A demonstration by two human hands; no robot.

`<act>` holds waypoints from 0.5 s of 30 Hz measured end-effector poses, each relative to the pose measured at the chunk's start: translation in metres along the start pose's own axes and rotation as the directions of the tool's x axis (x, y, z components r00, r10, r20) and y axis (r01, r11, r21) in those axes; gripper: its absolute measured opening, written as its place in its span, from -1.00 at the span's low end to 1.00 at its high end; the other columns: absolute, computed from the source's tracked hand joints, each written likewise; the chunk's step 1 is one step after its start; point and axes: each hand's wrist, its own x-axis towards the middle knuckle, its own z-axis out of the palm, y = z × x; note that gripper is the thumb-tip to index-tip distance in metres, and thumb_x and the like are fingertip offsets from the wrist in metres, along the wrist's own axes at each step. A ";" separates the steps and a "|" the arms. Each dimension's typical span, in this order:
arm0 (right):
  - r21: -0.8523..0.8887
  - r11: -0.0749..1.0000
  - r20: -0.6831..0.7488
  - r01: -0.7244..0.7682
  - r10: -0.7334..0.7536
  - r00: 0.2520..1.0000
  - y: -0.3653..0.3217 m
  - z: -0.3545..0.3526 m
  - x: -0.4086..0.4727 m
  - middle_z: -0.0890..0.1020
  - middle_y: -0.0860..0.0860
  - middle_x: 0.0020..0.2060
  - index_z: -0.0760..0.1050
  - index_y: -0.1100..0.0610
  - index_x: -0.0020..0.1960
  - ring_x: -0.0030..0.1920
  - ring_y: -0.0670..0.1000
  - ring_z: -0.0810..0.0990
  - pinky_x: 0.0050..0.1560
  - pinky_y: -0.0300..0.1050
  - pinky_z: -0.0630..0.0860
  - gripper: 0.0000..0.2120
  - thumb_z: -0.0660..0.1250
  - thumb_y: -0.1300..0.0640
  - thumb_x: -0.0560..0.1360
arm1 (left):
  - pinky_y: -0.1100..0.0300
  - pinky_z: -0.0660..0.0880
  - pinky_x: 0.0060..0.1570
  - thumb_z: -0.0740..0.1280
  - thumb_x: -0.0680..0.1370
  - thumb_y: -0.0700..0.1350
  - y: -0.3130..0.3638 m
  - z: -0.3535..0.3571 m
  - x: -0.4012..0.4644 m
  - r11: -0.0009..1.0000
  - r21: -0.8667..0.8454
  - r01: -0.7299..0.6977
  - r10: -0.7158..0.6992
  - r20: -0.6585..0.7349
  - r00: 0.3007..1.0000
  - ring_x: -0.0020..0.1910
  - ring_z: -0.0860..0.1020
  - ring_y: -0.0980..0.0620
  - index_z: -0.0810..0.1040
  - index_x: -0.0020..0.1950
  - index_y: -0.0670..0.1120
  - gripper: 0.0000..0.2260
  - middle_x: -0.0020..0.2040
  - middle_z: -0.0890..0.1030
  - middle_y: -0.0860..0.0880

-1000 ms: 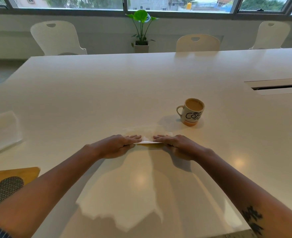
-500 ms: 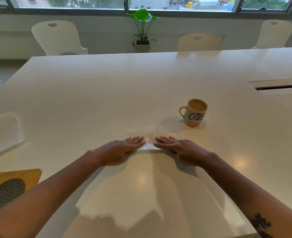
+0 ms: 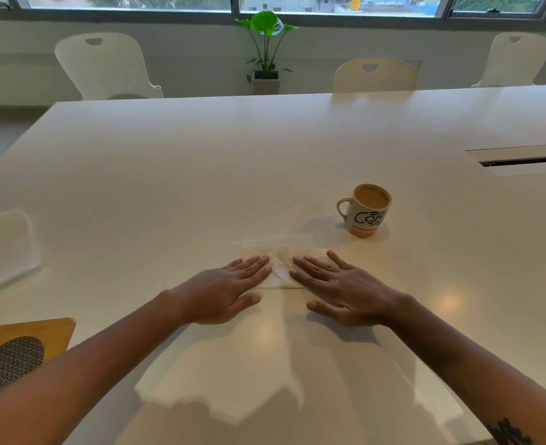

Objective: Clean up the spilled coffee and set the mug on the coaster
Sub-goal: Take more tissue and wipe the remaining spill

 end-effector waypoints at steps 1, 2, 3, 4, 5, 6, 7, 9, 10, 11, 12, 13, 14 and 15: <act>-0.001 1.000 -0.001 -0.005 0.005 1.000 0.000 0.001 0.000 -0.24 -0.18 0.71 -0.30 -0.23 0.70 0.69 -0.14 -0.30 0.66 0.12 -0.36 -0.35 -0.16 -0.39 0.71 | 0.13 -0.12 0.66 -0.16 0.73 0.25 0.001 0.000 0.000 1.000 0.006 0.009 -0.009 0.001 1.000 0.66 -0.23 0.20 -0.20 0.69 0.07 -0.42 0.70 -0.16 0.08; -0.001 1.000 0.001 -0.011 0.011 1.000 0.000 0.001 0.001 -0.25 -0.18 0.71 -0.31 -0.23 0.70 0.69 -0.15 -0.31 0.65 0.13 -0.39 -0.34 -0.17 -0.40 0.71 | 0.11 -0.10 0.66 -0.18 0.72 0.28 0.003 0.000 0.000 1.000 0.007 0.022 -0.022 -0.002 1.000 0.66 -0.22 0.19 -0.19 0.69 0.07 -0.41 0.70 -0.15 0.07; -0.001 1.000 0.005 -0.016 0.016 1.000 -0.001 0.001 0.001 -0.27 -0.19 0.70 -0.32 -0.23 0.70 0.68 -0.16 -0.33 0.64 0.14 -0.42 -0.34 -0.19 -0.40 0.70 | 0.09 -0.08 0.67 -0.20 0.71 0.29 0.005 0.000 0.001 0.999 0.002 0.035 -0.035 -0.012 0.999 0.66 -0.19 0.18 -0.15 0.70 0.06 -0.40 0.70 -0.13 0.06; 0.000 1.000 0.007 -0.020 0.020 1.000 -0.001 0.001 0.001 -0.28 -0.19 0.70 -0.33 -0.23 0.69 0.68 -0.17 -0.34 0.63 0.14 -0.43 -0.34 -0.19 -0.41 0.70 | 0.08 -0.05 0.67 -0.21 0.70 0.31 0.008 -0.001 0.004 0.999 -0.009 0.049 -0.049 -0.027 0.998 0.67 -0.17 0.17 -0.11 0.70 0.04 -0.38 0.70 -0.10 0.05; 0.003 1.000 0.004 -0.021 0.021 1.000 -0.002 0.001 0.002 -0.29 -0.19 0.70 -0.33 -0.23 0.69 0.67 -0.17 -0.35 0.63 0.15 -0.44 -0.34 -0.19 -0.41 0.70 | 0.07 -0.04 0.67 -0.21 0.70 0.32 0.011 -0.001 0.007 0.998 -0.023 0.060 -0.061 -0.040 0.997 0.67 -0.17 0.16 -0.07 0.70 0.01 -0.36 0.70 -0.08 0.03; 0.007 1.000 0.000 -0.021 0.021 1.000 -0.003 0.001 0.002 -0.29 -0.19 0.70 -0.33 -0.23 0.69 0.67 -0.17 -0.36 0.63 0.15 -0.44 -0.34 -0.18 -0.40 0.71 | 0.06 -0.03 0.67 -0.20 0.69 0.33 0.015 -0.001 0.011 0.997 -0.039 0.072 -0.074 -0.047 0.996 0.67 -0.17 0.15 -0.06 0.70 -0.01 -0.33 0.70 -0.08 0.02; 0.010 1.000 -0.003 -0.021 0.021 1.000 -0.003 0.002 0.001 -0.28 -0.18 0.70 -0.32 -0.23 0.70 0.67 -0.16 -0.35 0.63 0.16 -0.42 -0.34 -0.17 -0.40 0.71 | 0.05 -0.03 0.67 -0.19 0.68 0.35 0.020 -0.001 0.016 0.995 -0.050 0.085 -0.088 -0.047 0.995 0.67 -0.19 0.13 -0.07 0.70 -0.03 -0.31 0.70 -0.10 0.01; 0.015 1.000 -0.013 -0.021 0.021 1.000 -0.003 0.003 0.001 -0.28 -0.17 0.70 -0.32 -0.22 0.70 0.68 -0.15 -0.35 0.64 0.19 -0.40 -0.34 -0.16 -0.38 0.72 | 0.03 -0.05 0.67 -0.18 0.67 0.37 0.030 0.002 0.027 0.994 -0.041 0.106 -0.107 -0.036 0.994 0.67 -0.22 0.10 -0.14 0.70 -0.04 -0.28 0.70 -0.16 -0.01; 0.019 1.000 -0.017 -0.021 0.021 1.000 -0.003 0.004 0.000 -0.28 -0.18 0.70 -0.32 -0.22 0.70 0.68 -0.15 -0.35 0.65 0.20 -0.39 -0.34 -0.15 -0.38 0.72 | 0.02 -0.07 0.67 -0.18 0.67 0.37 0.035 0.004 0.033 0.993 -0.031 0.113 -0.114 -0.035 0.993 0.67 -0.24 0.10 -0.18 0.69 -0.04 -0.28 0.70 -0.18 -0.01; 0.022 1.000 -0.020 -0.021 0.022 1.000 -0.003 0.004 0.000 -0.29 -0.18 0.70 -0.32 -0.22 0.70 0.68 -0.16 -0.35 0.65 0.20 -0.39 -0.35 -0.15 -0.38 0.72 | 0.02 -0.09 0.67 -0.18 0.67 0.36 0.038 0.005 0.037 0.992 -0.026 0.120 -0.121 -0.040 0.992 0.66 -0.26 0.10 -0.21 0.69 -0.04 -0.28 0.70 -0.20 -0.01; 0.024 0.999 -0.019 -0.023 0.023 1.000 -0.003 0.004 0.000 -0.29 -0.18 0.69 -0.33 -0.22 0.70 0.67 -0.17 -0.35 0.65 0.20 -0.38 -0.35 -0.15 -0.38 0.72 | 0.02 -0.11 0.67 -0.19 0.67 0.36 0.040 0.007 0.040 0.991 -0.027 0.129 -0.130 -0.049 0.990 0.66 -0.28 0.11 -0.23 0.69 -0.04 -0.28 0.70 -0.21 0.00; 0.023 0.999 -0.015 -0.024 0.025 1.000 -0.004 0.003 0.000 -0.30 -0.19 0.69 -0.33 -0.22 0.69 0.67 -0.17 -0.35 0.65 0.20 -0.39 -0.35 -0.15 -0.38 0.72 | 0.02 -0.12 0.66 -0.20 0.67 0.37 0.041 0.009 0.041 0.990 -0.031 0.141 -0.142 -0.057 0.988 0.65 -0.29 0.12 -0.24 0.68 -0.04 -0.28 0.70 -0.22 0.00; 0.020 0.999 -0.007 -0.027 0.028 1.000 -0.004 0.003 0.000 -0.30 -0.20 0.69 -0.34 -0.23 0.69 0.67 -0.18 -0.36 0.64 0.19 -0.41 -0.35 -0.16 -0.38 0.72 | 0.02 -0.13 0.66 -0.21 0.67 0.38 0.041 0.011 0.041 0.987 -0.033 0.156 -0.158 -0.061 0.986 0.65 -0.30 0.13 -0.25 0.68 -0.04 -0.27 0.69 -0.23 0.01; 0.018 0.999 0.004 -0.033 0.033 0.999 -0.005 0.002 0.000 -0.31 -0.20 0.68 -0.35 -0.23 0.69 0.66 -0.18 -0.38 0.63 0.18 -0.43 -0.35 -0.17 -0.38 0.72 | 0.02 -0.15 0.66 -0.22 0.66 0.39 0.040 0.013 0.040 0.984 -0.031 0.174 -0.176 -0.062 0.982 0.65 -0.31 0.13 -0.26 0.68 -0.04 -0.26 0.69 -0.24 0.01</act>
